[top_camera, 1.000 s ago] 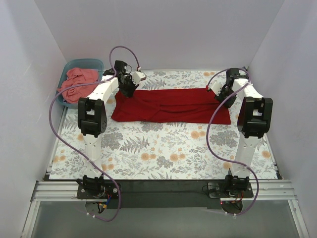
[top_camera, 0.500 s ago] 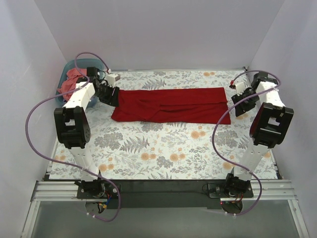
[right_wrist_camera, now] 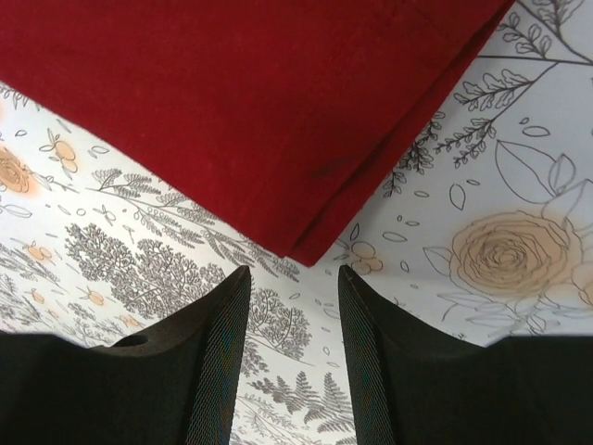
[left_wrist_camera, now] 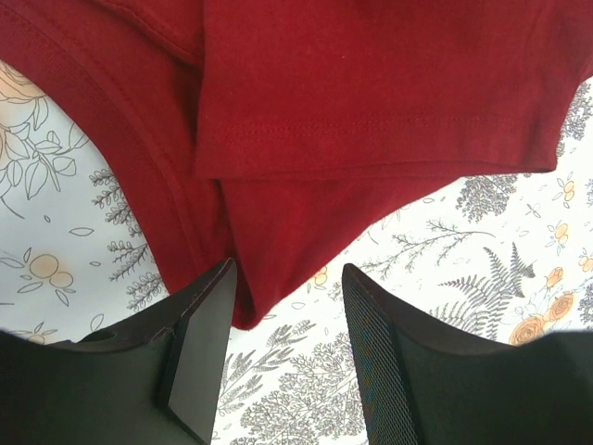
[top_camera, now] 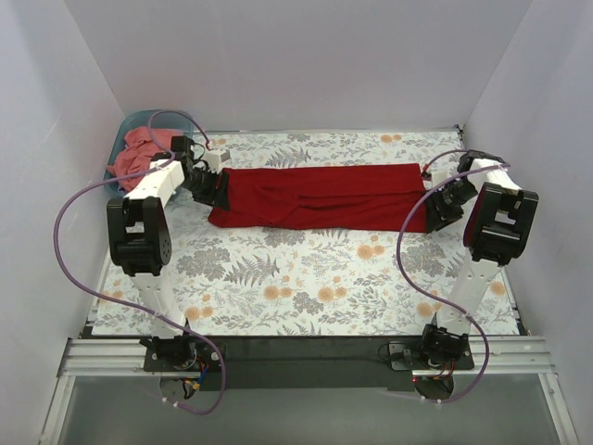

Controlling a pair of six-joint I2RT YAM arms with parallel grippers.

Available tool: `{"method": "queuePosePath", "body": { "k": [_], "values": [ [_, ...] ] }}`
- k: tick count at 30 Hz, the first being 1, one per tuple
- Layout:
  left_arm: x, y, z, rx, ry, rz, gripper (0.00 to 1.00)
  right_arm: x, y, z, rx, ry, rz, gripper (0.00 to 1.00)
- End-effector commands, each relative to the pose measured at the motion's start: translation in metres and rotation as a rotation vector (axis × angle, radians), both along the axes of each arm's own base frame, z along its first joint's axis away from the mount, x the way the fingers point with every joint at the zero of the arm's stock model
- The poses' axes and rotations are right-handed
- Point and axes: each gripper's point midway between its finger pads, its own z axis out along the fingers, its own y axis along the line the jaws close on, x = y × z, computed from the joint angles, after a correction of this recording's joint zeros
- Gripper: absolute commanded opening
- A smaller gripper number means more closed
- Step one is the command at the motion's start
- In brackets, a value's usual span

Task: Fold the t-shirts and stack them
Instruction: Fold the tshirt

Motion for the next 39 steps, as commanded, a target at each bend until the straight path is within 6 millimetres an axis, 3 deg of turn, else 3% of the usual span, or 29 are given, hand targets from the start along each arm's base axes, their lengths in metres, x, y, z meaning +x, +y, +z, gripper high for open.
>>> {"method": "queuePosePath", "body": {
  "k": [1,13,16,18,19,21,22,23,27,28,31,39],
  "values": [
    [0.010,-0.003,0.007,-0.026,-0.021,-0.001,0.49,0.012,0.001,0.000,0.023,-0.010,-0.044,0.50],
    [0.012,0.004,-0.021,0.020,0.040,0.021,0.46,0.013,0.005,-0.013,0.040,0.018,-0.054,0.46],
    [0.010,0.004,-0.021,0.022,0.039,0.019,0.34,0.014,0.004,-0.013,0.040,0.017,-0.054,0.34],
    [0.009,0.005,-0.021,0.029,0.036,0.022,0.28,0.013,0.004,-0.015,0.040,0.021,-0.053,0.21],
    [0.011,0.007,-0.018,0.035,0.018,0.025,0.18,0.013,0.004,-0.015,0.038,0.020,-0.053,0.16],
    [0.010,0.008,-0.018,0.043,0.016,0.034,0.10,0.013,0.003,-0.014,0.033,0.019,-0.053,0.01],
    [0.010,0.010,-0.016,0.049,0.012,0.040,0.01,0.014,0.001,-0.013,0.022,0.014,-0.050,0.01],
    [0.010,0.012,-0.016,0.061,0.011,0.047,0.00,0.014,0.001,-0.013,0.019,0.013,-0.049,0.01],
    [0.008,0.016,-0.013,0.084,0.011,0.070,0.00,0.013,-0.006,-0.010,-0.019,0.000,-0.030,0.01],
    [0.009,0.030,-0.012,0.086,0.014,0.107,0.00,0.011,-0.009,-0.009,-0.037,0.001,-0.026,0.01],
    [0.009,0.041,-0.007,0.102,0.007,0.149,0.00,0.011,-0.016,-0.008,-0.063,-0.007,-0.021,0.01],
    [0.002,0.042,-0.013,0.111,0.015,0.161,0.00,0.010,-0.013,-0.006,-0.045,-0.011,-0.025,0.01]
  ]
}}
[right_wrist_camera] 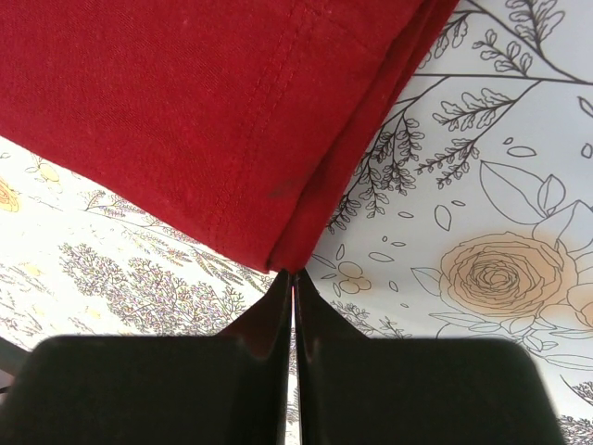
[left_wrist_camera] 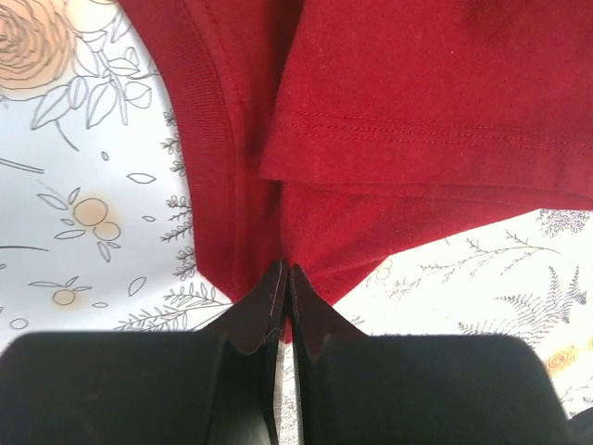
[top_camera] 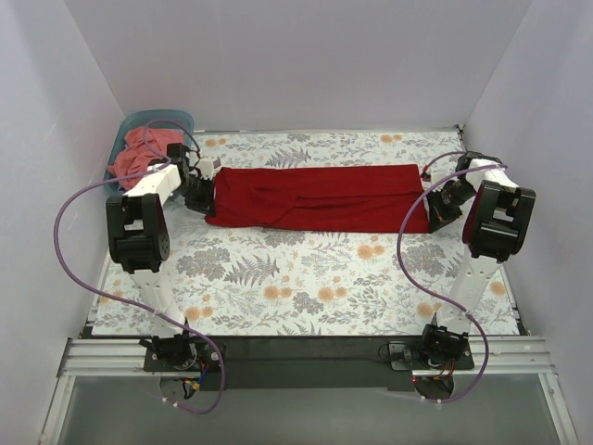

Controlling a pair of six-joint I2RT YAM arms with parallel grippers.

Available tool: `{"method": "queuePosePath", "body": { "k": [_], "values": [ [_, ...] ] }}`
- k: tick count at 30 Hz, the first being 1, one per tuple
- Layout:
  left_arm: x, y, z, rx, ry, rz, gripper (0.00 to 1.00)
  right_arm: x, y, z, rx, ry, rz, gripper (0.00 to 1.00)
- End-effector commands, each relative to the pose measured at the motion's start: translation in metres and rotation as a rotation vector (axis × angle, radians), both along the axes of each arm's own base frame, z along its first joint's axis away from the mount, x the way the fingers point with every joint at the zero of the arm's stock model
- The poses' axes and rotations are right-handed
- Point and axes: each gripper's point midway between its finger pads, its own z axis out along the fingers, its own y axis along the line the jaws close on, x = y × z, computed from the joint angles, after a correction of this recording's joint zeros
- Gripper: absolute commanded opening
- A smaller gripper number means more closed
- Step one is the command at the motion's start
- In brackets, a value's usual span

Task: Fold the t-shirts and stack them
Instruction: Fold the tshirt

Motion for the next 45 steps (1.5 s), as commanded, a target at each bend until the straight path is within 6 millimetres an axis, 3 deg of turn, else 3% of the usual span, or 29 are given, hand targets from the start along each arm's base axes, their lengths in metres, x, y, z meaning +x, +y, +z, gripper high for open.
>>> {"method": "queuePosePath", "body": {
  "k": [1,5,10,15,18,21,22,26,28,31,32,34,36,38,39,40,42,43,45],
  "values": [
    [0.005,0.008,0.019,0.034,-0.065,0.023,0.00,0.005,-0.014,0.010,-0.055,-0.054,0.015,0.01],
    [0.001,0.010,0.023,0.044,-0.052,0.034,0.00,-0.005,-0.023,0.012,-0.096,-0.043,0.031,0.01],
    [-0.021,0.005,0.021,0.023,-0.012,0.030,0.00,-0.030,-0.031,0.010,-0.139,-0.013,0.072,0.01],
    [-0.036,0.002,0.019,0.005,0.005,0.045,0.00,-0.035,-0.039,0.009,-0.149,-0.006,0.066,0.01],
    [-0.039,-0.002,0.012,-0.017,0.032,0.047,0.01,-0.038,-0.033,0.006,-0.114,0.016,0.068,0.01],
    [-0.032,-0.008,0.026,-0.055,0.002,0.052,0.25,-0.032,-0.019,0.021,-0.058,-0.028,0.068,0.22],
    [-0.029,-0.012,0.033,-0.081,-0.018,0.047,0.29,-0.027,-0.017,0.034,-0.056,-0.065,0.062,0.32],
    [-0.014,-0.017,0.066,-0.110,-0.095,0.040,0.32,-0.002,0.000,0.085,-0.013,-0.207,0.036,0.43],
    [-0.007,-0.018,0.077,-0.119,-0.124,0.049,0.33,0.005,0.017,0.106,0.039,-0.268,0.032,0.47],
    [0.000,-0.027,0.091,-0.177,-0.144,0.053,0.35,0.013,0.063,0.125,0.151,-0.301,0.052,0.48],
    [0.000,-0.033,0.094,-0.212,-0.133,0.061,0.36,0.014,0.087,0.129,0.195,-0.300,0.085,0.48],
    [0.000,-0.037,0.089,-0.231,-0.102,0.070,0.36,0.013,0.134,0.135,0.307,-0.278,0.100,0.47],
    [-0.001,-0.039,0.075,-0.240,-0.059,0.078,0.36,0.023,0.164,0.142,0.407,-0.286,0.071,0.48],
    [0.001,-0.039,0.066,-0.238,-0.042,0.090,0.37,0.027,0.214,0.147,0.464,-0.314,0.150,0.48],
    [0.001,-0.039,0.062,-0.238,-0.031,0.099,0.37,0.028,0.230,0.146,0.492,-0.303,0.151,0.48],
    [0.001,-0.041,0.059,-0.236,-0.023,0.099,0.37,0.021,0.259,0.148,0.523,-0.268,0.156,0.49],
    [0.001,-0.041,0.051,-0.232,-0.005,0.111,0.37,0.030,0.291,0.151,0.569,-0.299,0.154,0.50],
    [0.000,-0.039,0.046,-0.224,0.010,0.125,0.37,0.015,0.317,0.148,0.601,-0.237,0.135,0.52],
    [0.000,-0.040,0.041,-0.223,0.020,0.132,0.37,0.016,0.348,0.150,0.644,-0.267,0.150,0.53]
  ]
}}
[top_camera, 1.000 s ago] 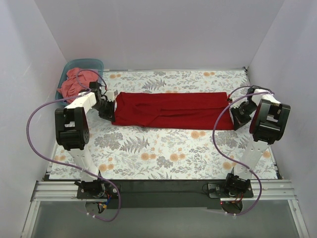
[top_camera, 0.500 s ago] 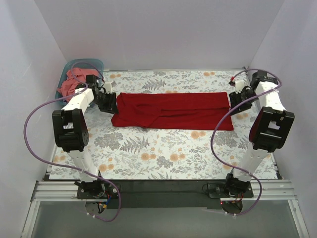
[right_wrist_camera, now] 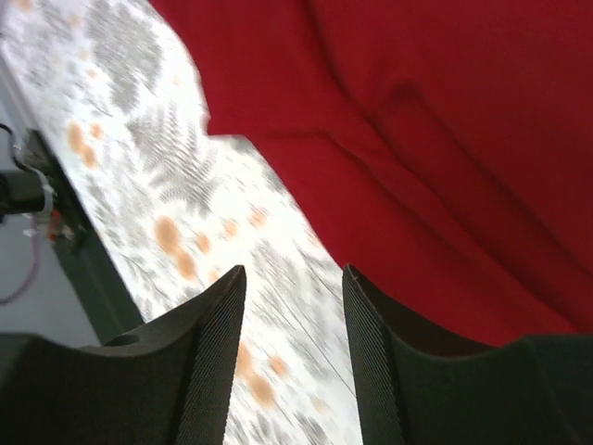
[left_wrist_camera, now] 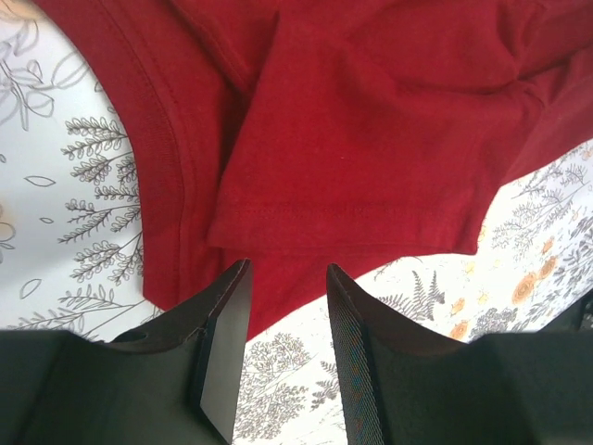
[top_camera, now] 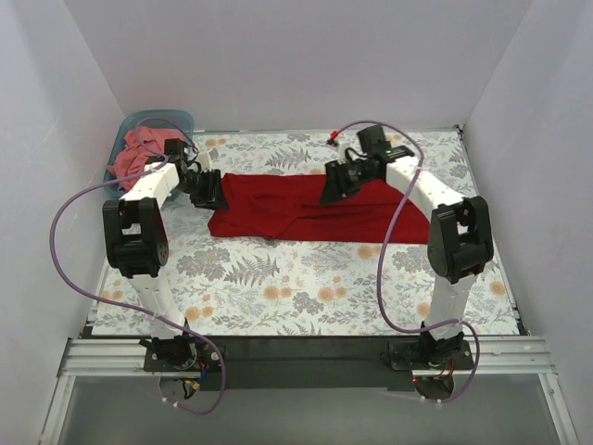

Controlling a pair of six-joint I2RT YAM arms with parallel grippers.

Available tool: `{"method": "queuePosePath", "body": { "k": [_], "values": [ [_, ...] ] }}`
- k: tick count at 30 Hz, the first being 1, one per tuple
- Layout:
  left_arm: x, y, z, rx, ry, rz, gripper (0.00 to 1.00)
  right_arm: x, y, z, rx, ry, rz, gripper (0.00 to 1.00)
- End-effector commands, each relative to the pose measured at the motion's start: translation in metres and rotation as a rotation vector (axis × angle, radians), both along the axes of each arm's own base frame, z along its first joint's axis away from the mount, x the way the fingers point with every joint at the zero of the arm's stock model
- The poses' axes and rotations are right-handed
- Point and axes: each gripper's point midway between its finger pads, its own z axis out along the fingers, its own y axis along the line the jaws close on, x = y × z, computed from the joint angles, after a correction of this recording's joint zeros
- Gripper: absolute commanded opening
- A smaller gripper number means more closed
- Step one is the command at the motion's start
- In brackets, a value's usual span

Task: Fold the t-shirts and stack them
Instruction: Fold the tshirt

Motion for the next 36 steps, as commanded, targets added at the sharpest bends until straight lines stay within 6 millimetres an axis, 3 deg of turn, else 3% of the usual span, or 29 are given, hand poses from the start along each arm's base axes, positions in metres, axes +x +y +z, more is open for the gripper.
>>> {"method": "queuePosePath", "body": {
  "k": [1,4,10,17,31,36],
  "values": [
    [0.001,-0.003,0.000,-0.009,0.006,0.026,0.37,-0.006,0.075,0.021,0.172,0.019,-0.007,0.54],
    [0.000,-0.005,-0.004,-0.001,0.014,0.027,0.37,-0.027,0.114,0.009,0.192,0.068,-0.006,0.56],
    [0.004,-0.005,-0.011,0.019,0.016,0.026,0.37,-0.047,0.149,-0.028,0.174,0.241,-0.056,0.56],
    [0.007,-0.006,-0.006,0.017,-0.004,0.026,0.37,-0.063,0.151,-0.063,0.133,0.419,-0.168,0.63],
    [0.005,-0.004,-0.008,0.025,-0.007,0.032,0.37,-0.070,0.167,-0.081,0.155,0.533,-0.186,0.61],
    [0.006,-0.004,-0.007,0.024,-0.006,0.034,0.37,-0.066,0.174,-0.078,0.187,0.544,-0.184,0.60]
  ]
}}
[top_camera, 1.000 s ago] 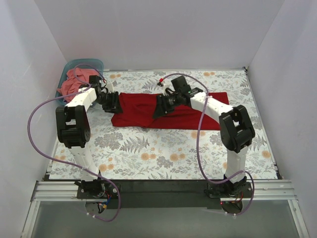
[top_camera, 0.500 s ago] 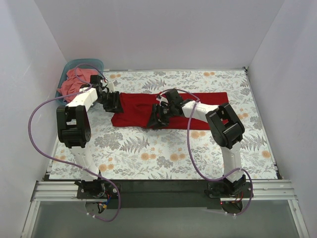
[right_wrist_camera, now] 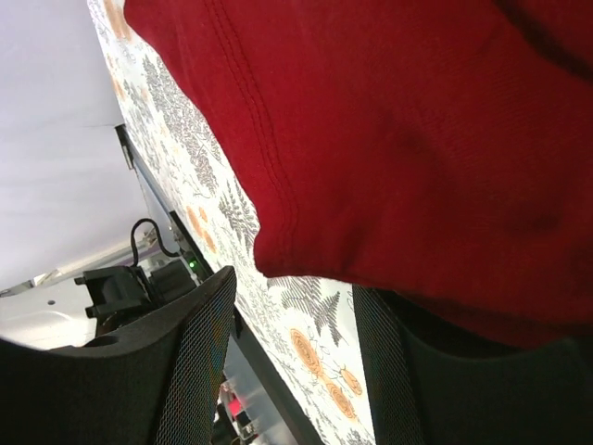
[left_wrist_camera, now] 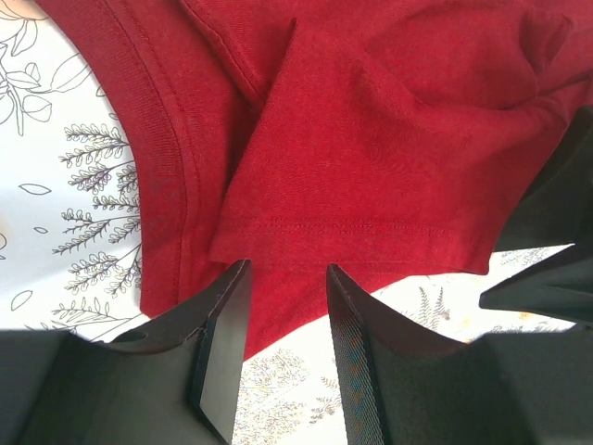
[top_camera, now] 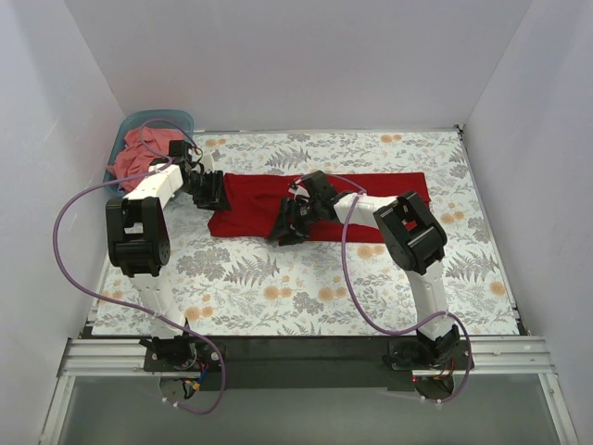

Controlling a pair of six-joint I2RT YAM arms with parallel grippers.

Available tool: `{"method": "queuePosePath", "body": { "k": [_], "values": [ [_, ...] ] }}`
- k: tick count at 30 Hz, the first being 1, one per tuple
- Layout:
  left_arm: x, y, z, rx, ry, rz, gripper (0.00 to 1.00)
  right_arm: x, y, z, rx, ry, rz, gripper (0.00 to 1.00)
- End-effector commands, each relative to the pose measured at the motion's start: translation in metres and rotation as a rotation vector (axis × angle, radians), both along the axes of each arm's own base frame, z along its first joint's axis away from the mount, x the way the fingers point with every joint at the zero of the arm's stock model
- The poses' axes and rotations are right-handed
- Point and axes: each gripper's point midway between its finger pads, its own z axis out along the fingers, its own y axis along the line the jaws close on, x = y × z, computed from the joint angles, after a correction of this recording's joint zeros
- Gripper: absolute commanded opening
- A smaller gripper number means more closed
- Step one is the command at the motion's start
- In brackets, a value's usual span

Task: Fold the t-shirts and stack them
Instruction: Fold the tshirt

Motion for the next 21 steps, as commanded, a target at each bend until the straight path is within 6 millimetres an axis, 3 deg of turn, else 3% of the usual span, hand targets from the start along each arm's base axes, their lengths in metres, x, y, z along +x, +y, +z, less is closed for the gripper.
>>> {"method": "queuePosePath", "body": {
  "k": [1,6,12,15,19,21],
  "values": [
    [0.003,0.000,0.008,0.002,-0.028,0.000,0.37,0.006,0.016,0.021,0.077,-0.019,0.006,0.59],
    [0.002,0.000,0.006,0.002,-0.028,-0.001,0.37,0.005,0.019,0.027,0.101,-0.003,-0.001,0.59],
    [0.003,0.000,0.007,0.004,-0.029,-0.001,0.37,0.006,0.020,0.031,0.117,0.008,-0.015,0.52],
    [0.004,0.000,0.007,0.003,-0.026,0.002,0.37,0.004,0.019,0.026,0.113,0.028,-0.019,0.37],
    [0.005,0.001,0.010,0.008,-0.030,-0.003,0.37,0.005,0.017,0.022,0.112,0.034,-0.023,0.08],
    [0.005,0.002,0.013,0.016,-0.033,-0.007,0.37,0.008,0.015,0.024,0.115,0.032,-0.028,0.01]
  ]
}}
